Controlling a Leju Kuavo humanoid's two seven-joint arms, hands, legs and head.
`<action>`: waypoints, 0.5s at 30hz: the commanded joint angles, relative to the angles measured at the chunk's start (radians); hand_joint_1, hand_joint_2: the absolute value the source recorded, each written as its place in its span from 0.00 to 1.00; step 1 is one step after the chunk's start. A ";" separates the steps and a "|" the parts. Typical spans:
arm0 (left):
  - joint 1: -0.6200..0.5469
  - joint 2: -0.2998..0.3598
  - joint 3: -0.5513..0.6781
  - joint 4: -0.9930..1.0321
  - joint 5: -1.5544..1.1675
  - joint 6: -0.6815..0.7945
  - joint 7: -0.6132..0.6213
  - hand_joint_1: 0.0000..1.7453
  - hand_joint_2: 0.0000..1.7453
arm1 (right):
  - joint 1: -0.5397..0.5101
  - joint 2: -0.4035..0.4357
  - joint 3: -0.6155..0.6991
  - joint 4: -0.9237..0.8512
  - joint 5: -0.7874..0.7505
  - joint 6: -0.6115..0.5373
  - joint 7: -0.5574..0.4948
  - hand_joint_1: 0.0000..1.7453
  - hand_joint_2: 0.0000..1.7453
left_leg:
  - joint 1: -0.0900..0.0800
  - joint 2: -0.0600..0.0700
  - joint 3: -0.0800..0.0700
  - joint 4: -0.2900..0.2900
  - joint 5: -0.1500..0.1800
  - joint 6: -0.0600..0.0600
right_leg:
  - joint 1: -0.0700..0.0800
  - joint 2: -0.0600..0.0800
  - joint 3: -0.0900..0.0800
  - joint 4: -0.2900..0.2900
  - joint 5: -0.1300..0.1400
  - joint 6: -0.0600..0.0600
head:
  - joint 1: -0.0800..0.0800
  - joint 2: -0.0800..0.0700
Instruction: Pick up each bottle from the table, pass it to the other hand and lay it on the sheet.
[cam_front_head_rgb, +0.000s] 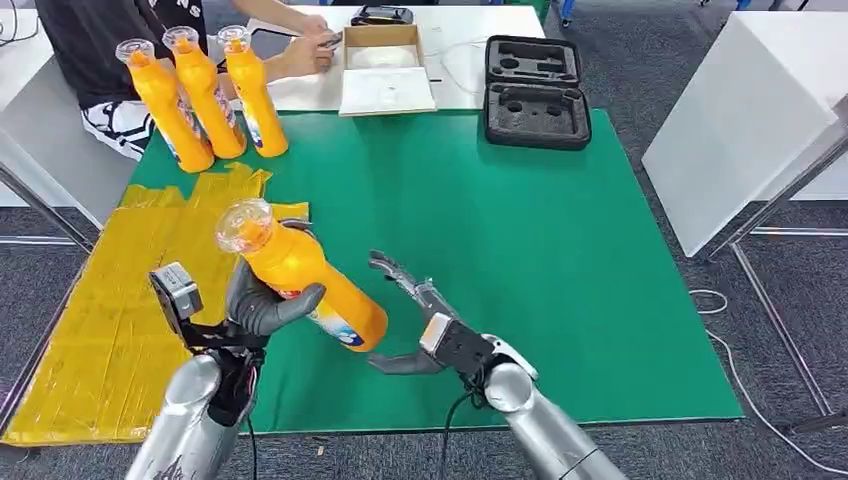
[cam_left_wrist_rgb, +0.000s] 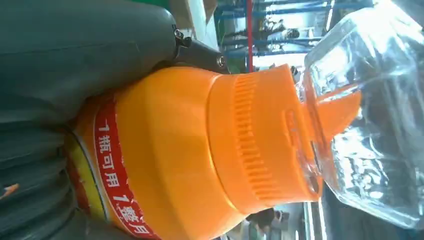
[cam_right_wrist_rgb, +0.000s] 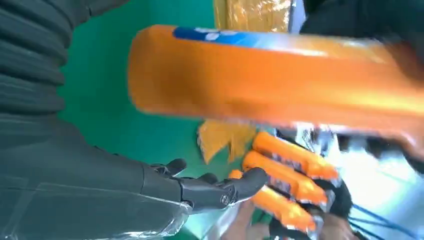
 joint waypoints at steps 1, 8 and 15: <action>-0.100 0.046 0.080 0.091 -0.144 0.086 -0.013 1.00 1.00 | 0.091 -0.096 -0.148 -0.189 -0.099 0.125 0.027 0.00 0.00 | 0.001 -0.003 0.004 0.001 -0.002 -0.003 | 0.001 -0.005 0.006 0.000 -0.003 -0.001 | 0.000 0.000; -0.123 0.054 0.077 0.122 -0.366 0.207 -0.055 1.00 1.00 | 0.133 -0.084 -0.211 -0.249 -0.103 0.153 0.036 0.00 1.00 | 0.001 -0.001 0.003 0.001 -0.002 -0.003 | 0.001 -0.003 0.004 0.000 -0.002 -0.001 | 0.000 0.000; -0.137 0.082 0.011 0.116 -0.833 0.461 -0.004 1.00 1.00 | 0.154 -0.069 -0.264 -0.271 -0.086 0.151 0.041 0.00 1.00 | 0.002 0.001 0.006 0.002 -0.004 -0.004 | 0.002 -0.002 0.007 0.001 -0.004 -0.002 | 0.000 0.000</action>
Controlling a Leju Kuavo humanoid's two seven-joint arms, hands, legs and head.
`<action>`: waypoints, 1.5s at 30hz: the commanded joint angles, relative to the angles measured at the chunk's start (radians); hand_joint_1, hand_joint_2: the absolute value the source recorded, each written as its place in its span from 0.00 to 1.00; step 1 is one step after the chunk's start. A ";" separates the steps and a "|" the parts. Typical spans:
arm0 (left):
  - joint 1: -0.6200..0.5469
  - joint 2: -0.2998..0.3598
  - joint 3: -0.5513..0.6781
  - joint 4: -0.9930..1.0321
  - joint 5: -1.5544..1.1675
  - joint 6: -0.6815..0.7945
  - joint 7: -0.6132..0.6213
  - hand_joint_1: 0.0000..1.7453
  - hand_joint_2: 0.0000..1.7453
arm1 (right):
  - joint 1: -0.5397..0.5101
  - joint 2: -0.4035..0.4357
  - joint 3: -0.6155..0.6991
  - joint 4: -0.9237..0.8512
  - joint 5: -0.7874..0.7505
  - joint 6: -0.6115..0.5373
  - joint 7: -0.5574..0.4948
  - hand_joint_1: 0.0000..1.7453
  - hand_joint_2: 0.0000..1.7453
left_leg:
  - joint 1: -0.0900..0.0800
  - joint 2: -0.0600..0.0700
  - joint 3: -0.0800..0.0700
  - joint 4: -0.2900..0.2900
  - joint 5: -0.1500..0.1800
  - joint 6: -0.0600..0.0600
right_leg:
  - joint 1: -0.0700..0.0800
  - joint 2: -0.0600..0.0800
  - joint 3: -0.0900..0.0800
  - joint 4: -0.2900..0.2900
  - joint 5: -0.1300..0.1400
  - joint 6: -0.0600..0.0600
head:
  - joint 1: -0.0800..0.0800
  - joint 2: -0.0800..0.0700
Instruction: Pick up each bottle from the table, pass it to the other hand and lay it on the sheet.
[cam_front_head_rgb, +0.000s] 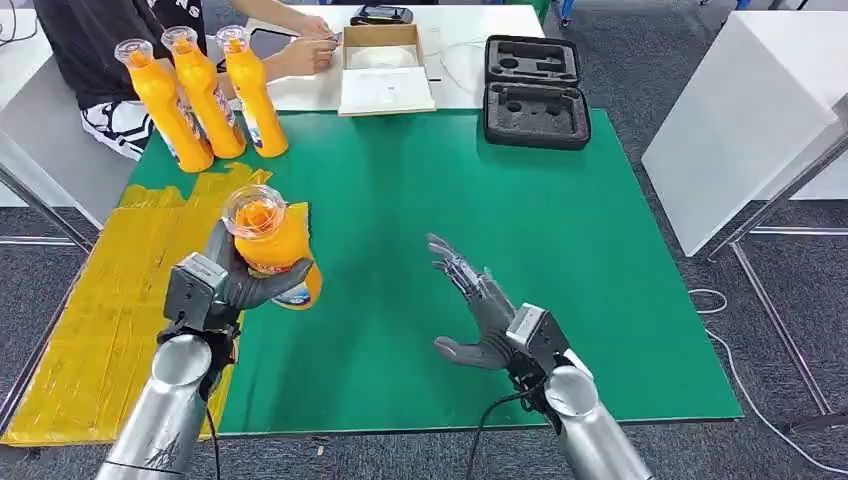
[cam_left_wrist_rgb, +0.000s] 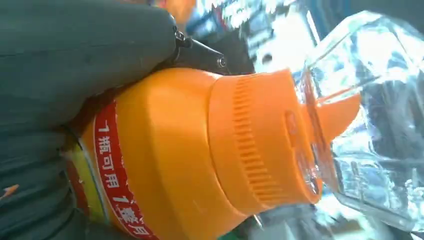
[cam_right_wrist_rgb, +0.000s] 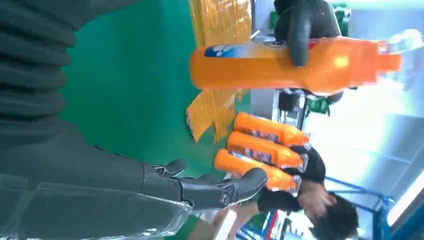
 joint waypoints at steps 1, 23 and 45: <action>-0.062 0.042 -0.058 0.068 -0.370 0.179 0.057 1.00 1.00 | 0.018 0.001 -0.078 -0.032 0.017 0.005 0.012 0.00 1.00 | 0.001 0.000 0.003 0.000 -0.001 -0.002 | 0.001 -0.001 0.004 0.000 -0.002 -0.001 | 0.000 0.000; -0.149 0.086 -0.145 0.313 -1.221 0.265 0.306 1.00 1.00 | -0.075 0.008 -0.080 0.015 0.014 0.020 0.035 0.00 1.00 | 0.001 0.002 0.005 0.001 -0.002 -0.003 | 0.001 0.000 0.005 0.000 -0.002 -0.001 | 0.000 0.000; -0.152 0.086 -0.148 0.317 -1.229 0.258 0.307 1.00 1.00 | -0.074 0.007 -0.079 0.013 0.013 0.021 0.035 0.00 1.00 | 0.001 0.001 0.002 0.000 0.000 -0.001 | 0.001 0.000 0.002 0.000 0.000 -0.001 | 0.000 0.000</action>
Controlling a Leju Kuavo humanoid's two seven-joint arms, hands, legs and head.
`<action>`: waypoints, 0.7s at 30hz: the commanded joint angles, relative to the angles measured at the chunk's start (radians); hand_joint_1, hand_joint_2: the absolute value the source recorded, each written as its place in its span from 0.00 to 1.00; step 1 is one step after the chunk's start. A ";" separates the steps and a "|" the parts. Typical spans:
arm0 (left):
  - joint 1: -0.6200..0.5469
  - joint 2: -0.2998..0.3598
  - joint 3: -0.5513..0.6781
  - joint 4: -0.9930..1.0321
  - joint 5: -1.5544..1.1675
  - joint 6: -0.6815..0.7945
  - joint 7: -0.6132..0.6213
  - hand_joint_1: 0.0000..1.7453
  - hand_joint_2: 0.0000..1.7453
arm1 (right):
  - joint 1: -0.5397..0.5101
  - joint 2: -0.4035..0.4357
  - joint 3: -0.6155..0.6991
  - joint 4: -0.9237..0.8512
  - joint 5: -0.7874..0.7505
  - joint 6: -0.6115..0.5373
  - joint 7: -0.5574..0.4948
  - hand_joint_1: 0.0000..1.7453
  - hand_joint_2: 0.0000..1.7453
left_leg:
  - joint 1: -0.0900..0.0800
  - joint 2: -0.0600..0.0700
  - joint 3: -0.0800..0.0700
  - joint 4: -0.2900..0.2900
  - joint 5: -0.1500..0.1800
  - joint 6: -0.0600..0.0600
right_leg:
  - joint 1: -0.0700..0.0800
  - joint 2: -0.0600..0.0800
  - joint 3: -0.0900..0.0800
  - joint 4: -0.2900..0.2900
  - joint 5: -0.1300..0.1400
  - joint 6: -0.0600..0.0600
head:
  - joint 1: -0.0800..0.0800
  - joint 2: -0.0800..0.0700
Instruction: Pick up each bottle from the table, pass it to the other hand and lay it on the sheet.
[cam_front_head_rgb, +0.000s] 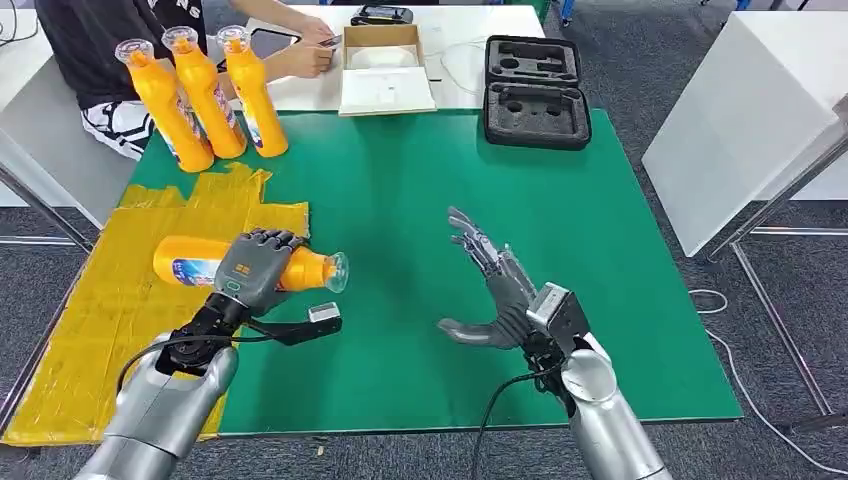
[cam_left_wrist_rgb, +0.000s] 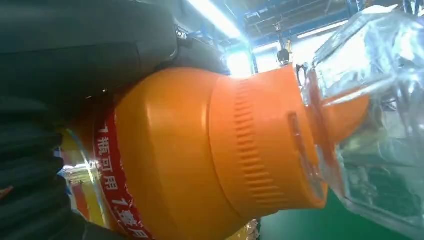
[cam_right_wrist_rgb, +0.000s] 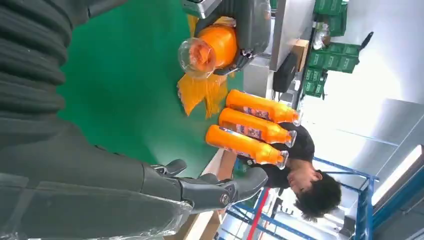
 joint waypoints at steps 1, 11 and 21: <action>-0.060 0.019 -0.040 0.081 -0.029 -0.022 0.012 1.00 1.00 | -0.039 0.002 -0.009 0.056 -0.002 0.008 0.004 0.00 1.00 | 0.001 0.002 0.004 0.001 -0.002 -0.003 | 0.001 0.000 0.004 0.000 -0.002 -0.001 | 0.000 0.000; -0.163 0.023 0.074 0.427 -0.023 -0.024 0.016 1.00 1.00 | -0.053 -0.004 0.010 0.054 -0.012 0.002 0.031 0.00 1.00 | 0.001 0.003 0.004 0.000 -0.001 -0.003 | 0.001 0.001 0.004 -0.001 -0.001 -0.001 | 0.000 0.000; -0.200 0.041 0.188 0.721 -0.021 -0.101 0.094 1.00 1.00 | -0.094 0.004 0.046 0.109 -0.004 -0.003 0.037 0.00 1.00 | 0.000 0.004 0.006 -0.001 -0.002 -0.002 | 0.001 0.001 0.006 0.000 -0.001 -0.001 | 0.000 0.000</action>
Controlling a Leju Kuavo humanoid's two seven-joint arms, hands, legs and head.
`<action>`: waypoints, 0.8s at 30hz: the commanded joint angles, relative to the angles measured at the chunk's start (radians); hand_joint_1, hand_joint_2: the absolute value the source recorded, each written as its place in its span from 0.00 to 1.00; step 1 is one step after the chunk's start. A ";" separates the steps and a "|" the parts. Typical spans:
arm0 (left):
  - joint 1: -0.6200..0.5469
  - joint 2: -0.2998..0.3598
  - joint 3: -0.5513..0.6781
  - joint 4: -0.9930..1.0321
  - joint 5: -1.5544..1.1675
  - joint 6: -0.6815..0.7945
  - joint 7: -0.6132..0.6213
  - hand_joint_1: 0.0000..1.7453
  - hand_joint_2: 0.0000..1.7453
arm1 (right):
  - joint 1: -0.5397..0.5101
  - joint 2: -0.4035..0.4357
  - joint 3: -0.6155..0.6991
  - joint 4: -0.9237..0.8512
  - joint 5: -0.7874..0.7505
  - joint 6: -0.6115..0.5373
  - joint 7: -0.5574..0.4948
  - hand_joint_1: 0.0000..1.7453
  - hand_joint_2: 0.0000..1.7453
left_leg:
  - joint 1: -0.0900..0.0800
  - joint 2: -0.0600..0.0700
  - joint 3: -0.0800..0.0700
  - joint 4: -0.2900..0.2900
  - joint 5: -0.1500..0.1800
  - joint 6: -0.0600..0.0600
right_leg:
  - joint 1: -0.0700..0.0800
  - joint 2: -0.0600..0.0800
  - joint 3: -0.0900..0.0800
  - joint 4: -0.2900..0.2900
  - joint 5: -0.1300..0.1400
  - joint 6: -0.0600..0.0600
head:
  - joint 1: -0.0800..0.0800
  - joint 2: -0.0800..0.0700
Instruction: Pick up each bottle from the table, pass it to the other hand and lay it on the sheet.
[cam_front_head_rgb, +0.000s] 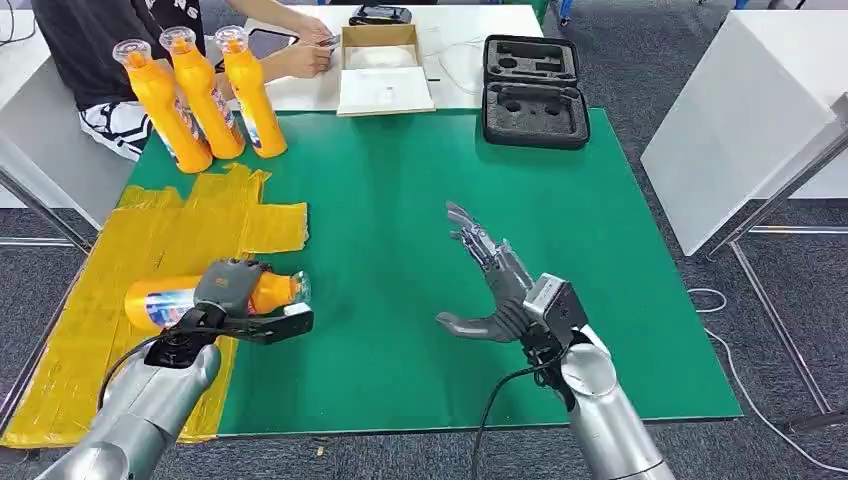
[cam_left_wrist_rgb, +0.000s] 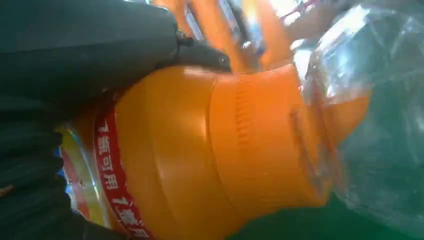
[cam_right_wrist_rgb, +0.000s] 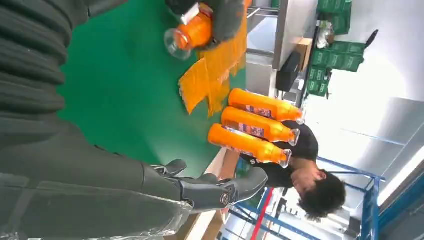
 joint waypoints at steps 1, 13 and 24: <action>-0.074 0.014 0.076 0.302 -0.010 -0.010 0.028 1.00 1.00 | -0.070 0.002 0.040 0.099 0.003 -0.002 0.004 0.00 1.00 | 0.001 0.004 0.008 0.000 -0.003 -0.004 | 0.001 0.001 0.008 -0.001 -0.002 -0.002 | 0.000 0.000; -0.060 0.011 0.118 0.306 0.006 -0.008 0.012 0.00 1.00 | -0.085 0.000 0.048 0.112 -0.002 -0.005 0.004 0.00 1.00 | 0.000 0.004 0.017 -0.002 -0.003 -0.006 | 0.001 0.003 0.016 -0.002 0.000 -0.002 | 0.000 0.000; -0.056 0.006 0.138 0.295 0.004 0.008 0.006 0.00 1.00 | -0.093 0.001 0.055 0.122 -0.006 -0.008 0.004 0.00 1.00 | 0.000 0.003 0.019 -0.001 -0.003 -0.004 | 0.001 0.001 0.018 -0.001 -0.001 -0.002 | 0.000 0.000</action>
